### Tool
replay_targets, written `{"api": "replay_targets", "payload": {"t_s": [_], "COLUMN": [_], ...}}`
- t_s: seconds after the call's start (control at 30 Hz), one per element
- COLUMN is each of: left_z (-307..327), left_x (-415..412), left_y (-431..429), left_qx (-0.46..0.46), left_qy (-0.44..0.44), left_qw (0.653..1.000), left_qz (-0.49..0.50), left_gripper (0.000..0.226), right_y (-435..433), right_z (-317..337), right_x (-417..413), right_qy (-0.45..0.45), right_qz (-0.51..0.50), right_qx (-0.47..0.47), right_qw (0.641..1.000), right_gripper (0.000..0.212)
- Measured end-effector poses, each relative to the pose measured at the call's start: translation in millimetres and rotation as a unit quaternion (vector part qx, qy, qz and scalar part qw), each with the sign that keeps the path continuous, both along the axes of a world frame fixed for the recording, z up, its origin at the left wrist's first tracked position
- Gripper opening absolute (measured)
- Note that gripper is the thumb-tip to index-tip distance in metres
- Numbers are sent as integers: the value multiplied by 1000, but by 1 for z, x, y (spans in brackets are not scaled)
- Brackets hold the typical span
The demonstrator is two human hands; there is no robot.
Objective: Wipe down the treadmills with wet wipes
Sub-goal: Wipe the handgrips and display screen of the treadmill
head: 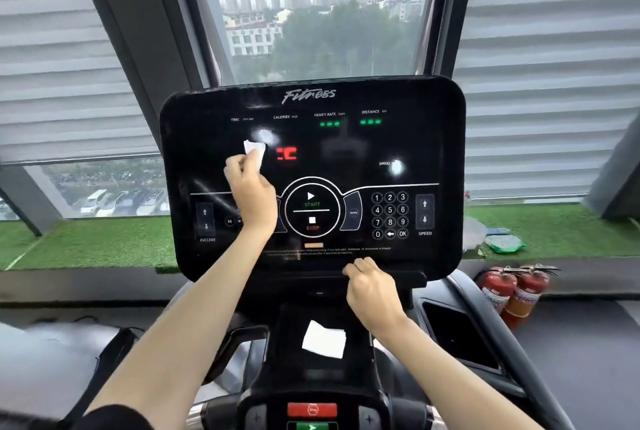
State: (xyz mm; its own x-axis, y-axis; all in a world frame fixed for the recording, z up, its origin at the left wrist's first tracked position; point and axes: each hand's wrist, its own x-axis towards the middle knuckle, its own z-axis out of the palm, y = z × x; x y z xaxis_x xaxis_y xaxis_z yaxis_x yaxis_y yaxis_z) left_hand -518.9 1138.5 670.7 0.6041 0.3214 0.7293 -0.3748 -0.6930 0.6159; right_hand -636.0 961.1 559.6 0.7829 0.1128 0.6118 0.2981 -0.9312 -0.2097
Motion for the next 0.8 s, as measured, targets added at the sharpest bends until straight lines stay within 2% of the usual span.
{"api": "replay_targets", "payload": {"t_s": [0.13, 0.2, 0.27, 0.33, 0.47, 0.57, 0.67, 0.77, 0.8], "left_z": [5, -10, -31, -47, -60, -62, -65, -64, -63], "left_x": [-5, -14, -21, -26, -34, -33, -31, -31, -31], "left_y": [-60, -78, -85, -84, -78, -64, -40, -8, 4], "left_qx": [99, 174, 295, 377, 484, 529, 561, 581, 585], "left_qy": [-19, -41, -87, -95, -65, -52, -59, -53, -50], "left_qw": [991, 970, 920, 868, 787, 736, 715, 711, 710], "left_qz": [-86, -162, -243, -309, -378, -419, -414, -392, -389], "left_gripper": [43, 34, 43, 48, 48, 44, 46, 33, 35], "right_y": [-6, -10, -16, -21, -18, -4, 9, 20, 24], "right_z": [3, 2, -1, -3, -5, -4, -5, -4, -3], "right_x": [-1, -4, -5, -6, -10, -13, -16, -14, -13], "right_qy": [-11, -24, -42, -50, -45, -49, -62, -64, -62], "right_qz": [2, -13, -36, -67, -96, -92, -83, -75, -72], "right_qx": [22, 46, 79, 100, 102, 91, 85, 90, 89], "right_qw": [1000, 999, 995, 992, 989, 990, 991, 991, 991], "right_gripper": [28, 33, 35, 34, 33, 35, 35, 33, 32]}}
